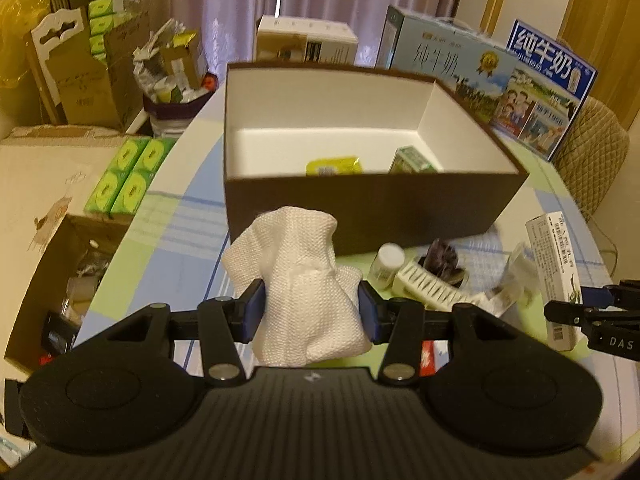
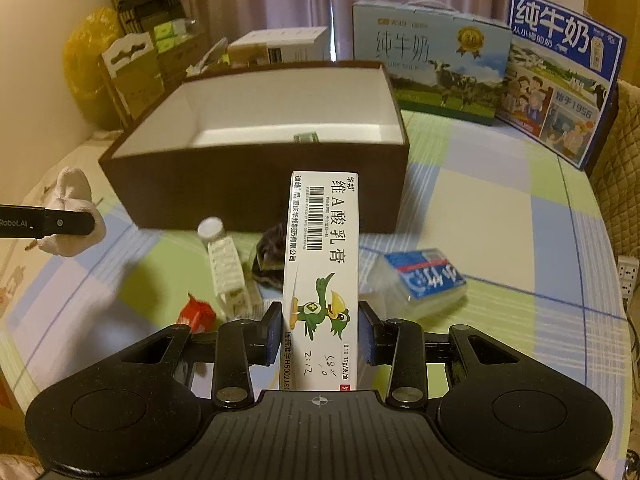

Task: Organize objects
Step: 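Carry the towel and ointment box into the brown box and open both tools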

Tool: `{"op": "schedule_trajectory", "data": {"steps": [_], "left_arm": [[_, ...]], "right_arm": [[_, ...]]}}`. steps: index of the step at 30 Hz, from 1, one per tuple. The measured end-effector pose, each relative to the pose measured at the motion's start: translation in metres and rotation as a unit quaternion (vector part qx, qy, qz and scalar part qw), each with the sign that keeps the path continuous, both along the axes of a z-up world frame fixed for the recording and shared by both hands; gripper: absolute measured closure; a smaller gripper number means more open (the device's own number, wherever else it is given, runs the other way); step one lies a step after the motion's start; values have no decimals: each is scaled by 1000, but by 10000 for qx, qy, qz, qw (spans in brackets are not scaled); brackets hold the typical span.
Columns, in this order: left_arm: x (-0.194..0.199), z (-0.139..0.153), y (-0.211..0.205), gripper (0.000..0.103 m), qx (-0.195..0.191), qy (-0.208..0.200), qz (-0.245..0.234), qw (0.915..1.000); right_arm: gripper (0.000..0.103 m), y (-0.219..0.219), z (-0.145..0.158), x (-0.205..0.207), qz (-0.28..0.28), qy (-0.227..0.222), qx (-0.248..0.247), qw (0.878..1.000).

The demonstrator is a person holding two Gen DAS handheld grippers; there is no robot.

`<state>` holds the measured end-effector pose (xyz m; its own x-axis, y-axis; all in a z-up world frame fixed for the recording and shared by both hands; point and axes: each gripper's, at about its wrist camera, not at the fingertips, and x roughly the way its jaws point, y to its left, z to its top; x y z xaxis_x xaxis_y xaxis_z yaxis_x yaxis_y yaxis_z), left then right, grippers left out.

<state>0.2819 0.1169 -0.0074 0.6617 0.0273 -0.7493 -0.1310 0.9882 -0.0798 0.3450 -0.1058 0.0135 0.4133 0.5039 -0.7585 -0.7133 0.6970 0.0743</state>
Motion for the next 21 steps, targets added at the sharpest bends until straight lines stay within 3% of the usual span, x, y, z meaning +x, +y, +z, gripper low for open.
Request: {"op": "schedule_trajectory", "data": {"steps": [14,21], "left_arm": [[60,46,8,59,172,-710,-129,9972],[96,54,16,59,241,-799,-131,9964]], "right_arm": [[68,50,54,55,219,-450,545,9973],[68,81,68,88,284,-729,584,9952]]}}
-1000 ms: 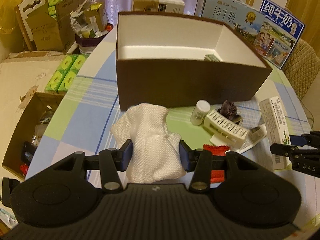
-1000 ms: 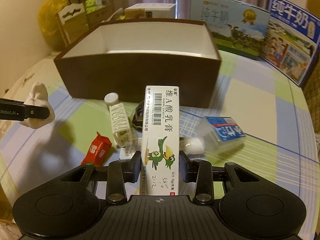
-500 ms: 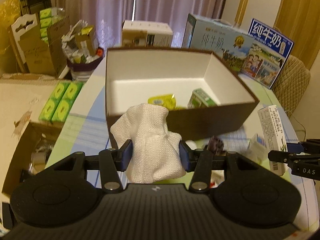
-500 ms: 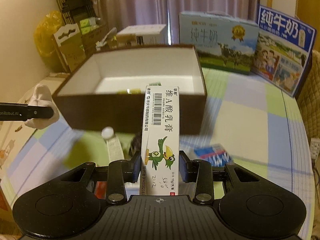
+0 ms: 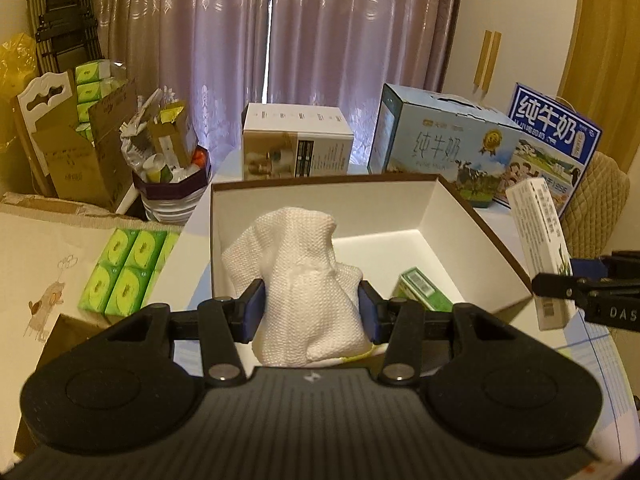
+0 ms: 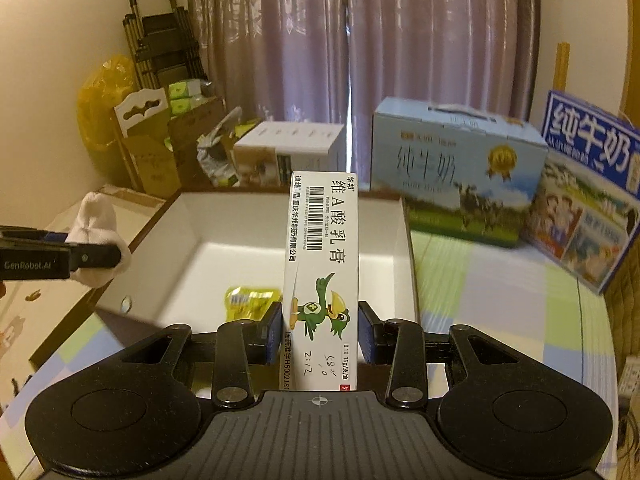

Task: Organize objects
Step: 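Carry the towel and ointment box into the brown box and open both tools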

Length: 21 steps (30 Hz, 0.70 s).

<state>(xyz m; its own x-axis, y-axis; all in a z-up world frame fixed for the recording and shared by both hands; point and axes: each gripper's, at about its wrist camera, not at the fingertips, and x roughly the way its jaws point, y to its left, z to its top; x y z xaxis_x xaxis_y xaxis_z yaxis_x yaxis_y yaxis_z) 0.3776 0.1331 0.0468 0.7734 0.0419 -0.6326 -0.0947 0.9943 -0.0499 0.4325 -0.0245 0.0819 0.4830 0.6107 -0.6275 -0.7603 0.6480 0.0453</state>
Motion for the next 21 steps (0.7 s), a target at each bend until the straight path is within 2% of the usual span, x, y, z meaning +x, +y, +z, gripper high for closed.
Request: {"op": "schedule_trajectory", "data": {"steps": [8,14,21], "left_arm": [[46,-14,5,59,136,271,-63,9995],[74,-37,6,59,231,659,-133,9975],[92,-60,6,59,328,1040,-261,9937]], "right_arm": [[68,35,-9,43,-114,-68,-213,9997],[68,54,-39,71,-204,118,-657,9976],[68,59,-64,87,-311,325,-909,9948]]}}
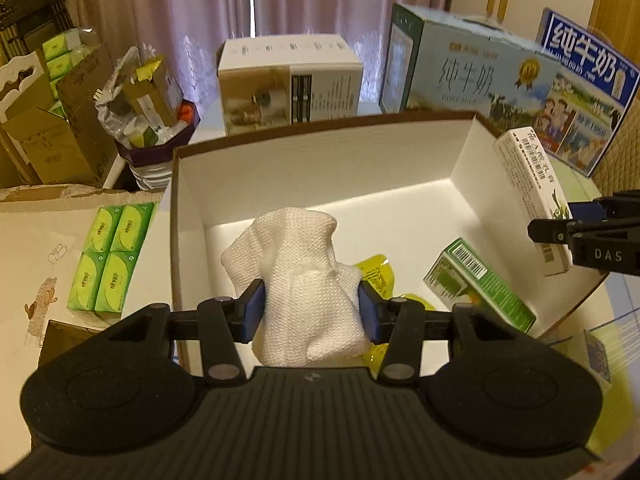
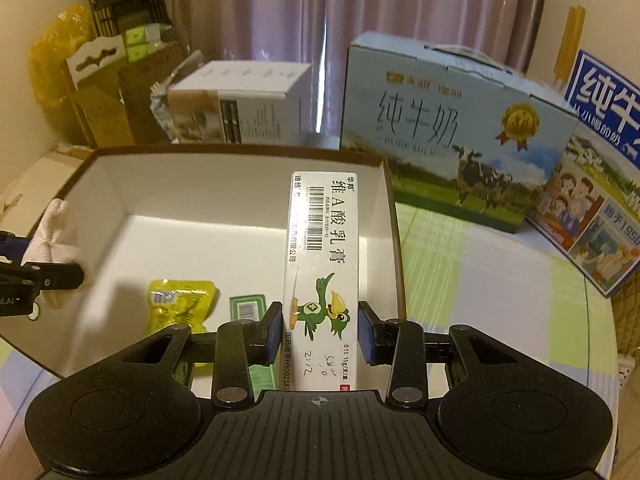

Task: Organize objects
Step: 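Carry the towel and ointment box into the brown box and open both tools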

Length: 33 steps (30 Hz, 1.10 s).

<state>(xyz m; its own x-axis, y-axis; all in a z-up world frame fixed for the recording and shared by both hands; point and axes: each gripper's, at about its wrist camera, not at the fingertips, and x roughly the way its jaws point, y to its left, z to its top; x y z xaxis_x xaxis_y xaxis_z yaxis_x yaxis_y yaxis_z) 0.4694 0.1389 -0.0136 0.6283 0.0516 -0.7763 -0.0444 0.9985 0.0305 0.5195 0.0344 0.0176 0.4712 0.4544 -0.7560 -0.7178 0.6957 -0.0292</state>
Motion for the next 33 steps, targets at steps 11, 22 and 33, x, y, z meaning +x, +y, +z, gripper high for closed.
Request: {"op": "schedule_trajectory", "data": {"steps": [11,22,33], "left_arm": [[13,-16,2,58,9,256,-57,9997],[14,-12,2,45,-34,158,-124,9998],[14,-8,3,38,15,100,-103,9999]], "right_arm": [[68,4,-8,7,-53,58,-157,9998],[68,3,-8,9,-106,52,-212,9997],[68,3,-10,7,-56,47,-264,9996]]}}
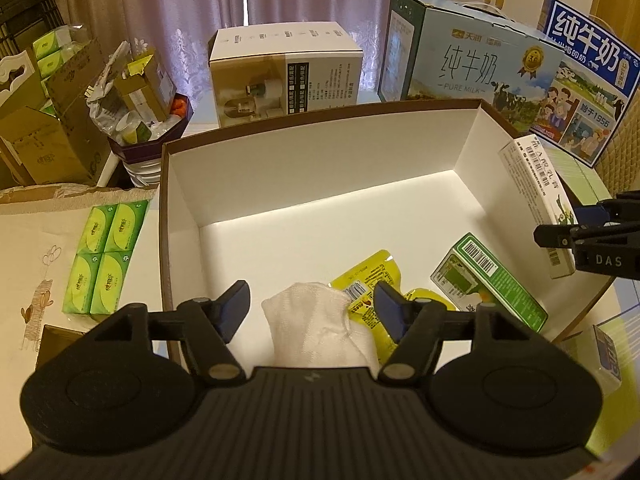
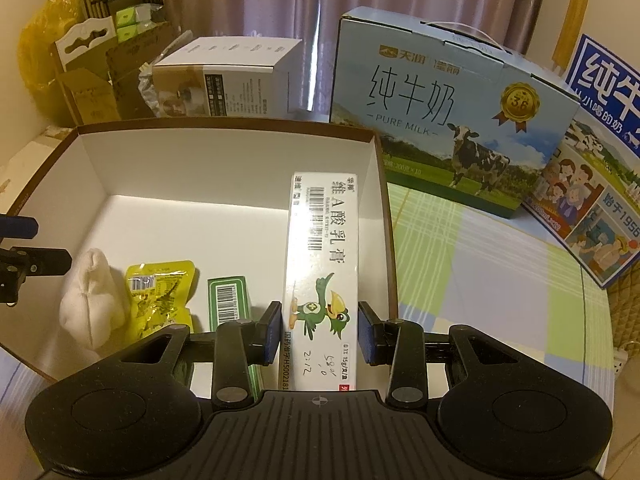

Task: Organize objects
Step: 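Carry the towel and ointment box into the brown box and open both tools, then withdraw both tools from the box toward the remaining items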

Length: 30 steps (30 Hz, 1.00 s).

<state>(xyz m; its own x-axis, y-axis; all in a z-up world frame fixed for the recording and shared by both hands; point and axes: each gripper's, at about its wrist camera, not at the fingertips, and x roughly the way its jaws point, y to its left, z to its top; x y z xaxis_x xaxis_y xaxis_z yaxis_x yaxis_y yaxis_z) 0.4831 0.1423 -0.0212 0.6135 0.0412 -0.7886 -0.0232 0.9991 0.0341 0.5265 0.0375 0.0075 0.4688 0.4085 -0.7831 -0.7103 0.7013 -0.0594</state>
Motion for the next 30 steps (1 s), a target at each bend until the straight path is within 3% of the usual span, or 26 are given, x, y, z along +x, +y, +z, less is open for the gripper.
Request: {"op": "schedule_trajectory", "data": {"steps": [3,16,30], "left_arm": [[-1,0,0,31,-11,-1,-11,10000],[-20,17,-9,26,-34,-245,-147,9996],[-56,39,-28,24,-80,-515,-462,9976]], "right_arm": [[67,2,3,-3,42,-124,36,9999],[55,-9,30,-23,-11,-370,221,9991],[53,-54,76,-71,-277,-446,937,9942]]}}
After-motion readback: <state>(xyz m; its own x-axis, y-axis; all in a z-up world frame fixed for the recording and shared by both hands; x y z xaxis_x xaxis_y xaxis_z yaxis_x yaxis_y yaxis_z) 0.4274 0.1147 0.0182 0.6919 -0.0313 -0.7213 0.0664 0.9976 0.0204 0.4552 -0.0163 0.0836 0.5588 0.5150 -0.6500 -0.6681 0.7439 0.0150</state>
